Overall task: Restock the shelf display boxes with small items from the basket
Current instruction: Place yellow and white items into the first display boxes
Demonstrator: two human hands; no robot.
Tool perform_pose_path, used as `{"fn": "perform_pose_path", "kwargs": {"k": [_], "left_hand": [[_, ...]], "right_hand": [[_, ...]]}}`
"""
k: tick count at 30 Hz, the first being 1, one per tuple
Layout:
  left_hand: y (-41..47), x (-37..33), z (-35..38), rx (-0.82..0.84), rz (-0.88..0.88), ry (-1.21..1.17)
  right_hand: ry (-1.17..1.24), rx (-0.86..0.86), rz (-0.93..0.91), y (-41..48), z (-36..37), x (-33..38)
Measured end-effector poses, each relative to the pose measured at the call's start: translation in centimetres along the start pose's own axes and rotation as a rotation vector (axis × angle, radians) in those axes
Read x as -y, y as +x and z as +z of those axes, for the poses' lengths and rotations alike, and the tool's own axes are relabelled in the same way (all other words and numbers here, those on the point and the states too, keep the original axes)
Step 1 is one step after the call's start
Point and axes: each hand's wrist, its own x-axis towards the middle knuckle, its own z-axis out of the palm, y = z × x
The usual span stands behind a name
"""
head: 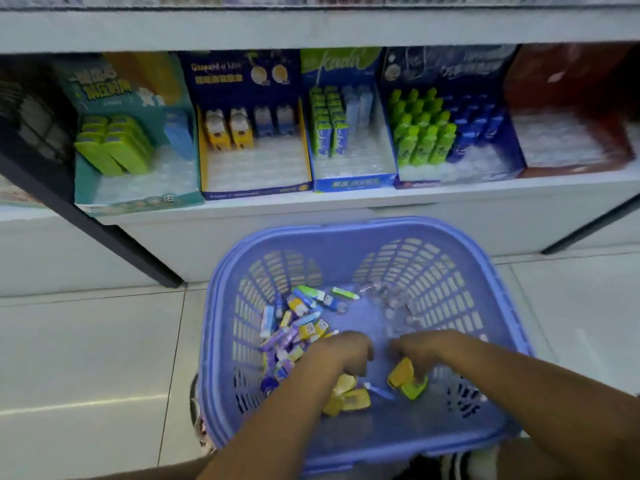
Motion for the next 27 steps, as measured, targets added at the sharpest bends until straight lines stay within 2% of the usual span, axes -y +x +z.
{"fn": "perform_pose_path", "kwargs": {"k": [5, 9, 12, 17, 22, 25, 27], "left_hand": [[2.2, 2.3, 3.9, 0.033, -0.135, 0.086], [3.0, 2.6, 4.6, -0.001, -0.132, 0.176], [3.7, 2.5, 5.1, -0.003, -0.134, 0.249], [4.1, 3.1, 5.0, -0.001, -0.137, 0.345], [3.6, 3.2, 3.2, 0.012, -0.173, 0.083], [2.3, 3.3, -0.4, -0.052, -0.176, -0.291], [0.8, 3.2, -3.3, -0.120, -0.165, -0.655]], "right_hand": [[-0.081, -0.043, -0.080, 2.2, 0.7, -0.5], [-0.135, -0.054, -0.070, 3.7, 1.4, -0.2], [-0.096, -0.130, -0.025, 4.0, 1.7, -0.3], [0.029, -0.080, 0.014, 2.7, -0.1, -0.7], [0.339, -0.056, -0.027, -0.5, -4.6, -0.3], [0.565, -0.179, -0.059, -3.1, -7.4, 0.0], [0.628, -0.303, -0.112, -5.2, -9.5, 0.3]]}}
